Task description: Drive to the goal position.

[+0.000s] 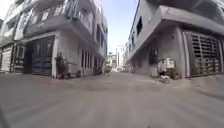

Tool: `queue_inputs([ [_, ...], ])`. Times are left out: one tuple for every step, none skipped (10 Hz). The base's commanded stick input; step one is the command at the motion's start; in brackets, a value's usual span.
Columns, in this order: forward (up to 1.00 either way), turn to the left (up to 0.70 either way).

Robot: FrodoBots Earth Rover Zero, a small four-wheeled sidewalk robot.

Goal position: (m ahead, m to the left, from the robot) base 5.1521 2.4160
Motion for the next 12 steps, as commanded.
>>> queue_inputs([
  [1.0, 0.0],
  [1.0, 0.0],
  [1.0, 0.0],
  [1.0, 0.0],
  [1.0, 0.0],
  [1.0, 0.0],
  [1.0, 0.0],
  [1.0, -0.02],
  [1.0, -0.4],
  [1.0, -0.38],
  [1.0, 0.0],
  [1.0, 0.0],
])
